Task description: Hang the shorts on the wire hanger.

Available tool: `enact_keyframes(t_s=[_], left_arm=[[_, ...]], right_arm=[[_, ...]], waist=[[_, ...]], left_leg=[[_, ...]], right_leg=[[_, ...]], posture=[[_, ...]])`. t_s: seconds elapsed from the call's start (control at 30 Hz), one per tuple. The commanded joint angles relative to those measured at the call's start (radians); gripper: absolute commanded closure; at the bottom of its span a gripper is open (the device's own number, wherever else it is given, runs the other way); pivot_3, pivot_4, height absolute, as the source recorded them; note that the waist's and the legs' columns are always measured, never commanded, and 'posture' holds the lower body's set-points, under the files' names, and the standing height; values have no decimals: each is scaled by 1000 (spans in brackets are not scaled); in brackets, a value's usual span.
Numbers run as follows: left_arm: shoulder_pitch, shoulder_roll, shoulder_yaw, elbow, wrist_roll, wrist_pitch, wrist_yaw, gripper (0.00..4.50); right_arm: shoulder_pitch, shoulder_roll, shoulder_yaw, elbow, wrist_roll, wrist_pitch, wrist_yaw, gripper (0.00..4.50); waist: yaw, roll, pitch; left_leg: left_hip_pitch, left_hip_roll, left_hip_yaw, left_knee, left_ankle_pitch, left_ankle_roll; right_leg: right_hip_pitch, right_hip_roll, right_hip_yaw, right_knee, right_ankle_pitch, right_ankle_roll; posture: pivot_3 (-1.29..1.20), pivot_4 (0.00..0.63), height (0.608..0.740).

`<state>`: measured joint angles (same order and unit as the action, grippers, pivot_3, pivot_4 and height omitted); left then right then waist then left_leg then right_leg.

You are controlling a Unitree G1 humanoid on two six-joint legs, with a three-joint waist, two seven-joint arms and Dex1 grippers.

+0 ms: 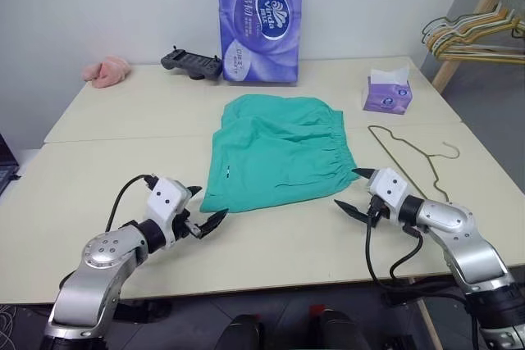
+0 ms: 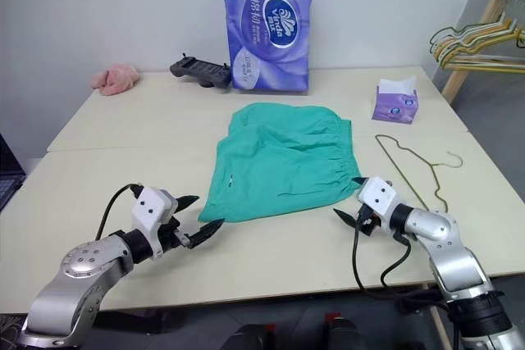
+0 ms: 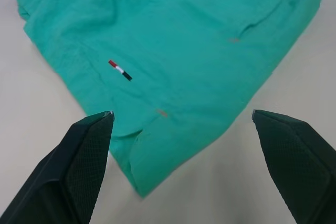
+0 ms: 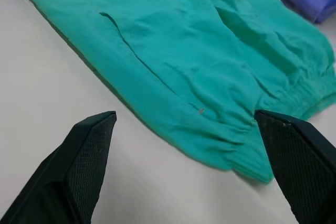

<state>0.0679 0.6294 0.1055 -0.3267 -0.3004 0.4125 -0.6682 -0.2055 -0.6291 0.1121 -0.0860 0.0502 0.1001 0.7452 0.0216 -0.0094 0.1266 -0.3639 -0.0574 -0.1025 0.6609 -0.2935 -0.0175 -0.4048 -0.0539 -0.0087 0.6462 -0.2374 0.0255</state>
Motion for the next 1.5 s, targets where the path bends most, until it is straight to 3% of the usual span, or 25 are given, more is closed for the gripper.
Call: enact_keyframes(t_s=[0.03,0.3,0.7,1.47,1.5], left_arm=[[-6,5,-16,27,40,-74,-12,18],[-97,-47,-94,172,96,-166,-24,18],[-229,-104,-188,351,163,-254,-52,18],[-277,-100,-217,434,164,-188,-128,18],[-274,-96,-215,432,163,-180,-132,3]], right_arm=[[-32,-8,3,48,-33,-83,4,0],[-124,-2,23,241,-91,-162,3,0],[-267,14,27,484,-68,-104,106,0],[-438,67,20,728,-19,49,228,0],[-440,67,19,728,-17,53,232,183]], waist=[[2,0,0],[3,-1,0],[2,-1,-1],[-2,-1,-10],[-2,-1,-12]], left_leg=[[0,0,0,0,0,0],[0,0,1,0,0,0],[0,0,2,1,0,-1],[2,0,4,1,3,-4],[2,0,4,1,3,-4]], right_leg=[[0,0,0,0,0,0],[0,0,0,0,0,0],[0,0,0,1,1,0],[0,0,0,3,1,0],[0,0,0,3,1,0]], posture=[[63,111,740],[58,96,740],[48,81,740],[43,86,740],[44,87,740]])
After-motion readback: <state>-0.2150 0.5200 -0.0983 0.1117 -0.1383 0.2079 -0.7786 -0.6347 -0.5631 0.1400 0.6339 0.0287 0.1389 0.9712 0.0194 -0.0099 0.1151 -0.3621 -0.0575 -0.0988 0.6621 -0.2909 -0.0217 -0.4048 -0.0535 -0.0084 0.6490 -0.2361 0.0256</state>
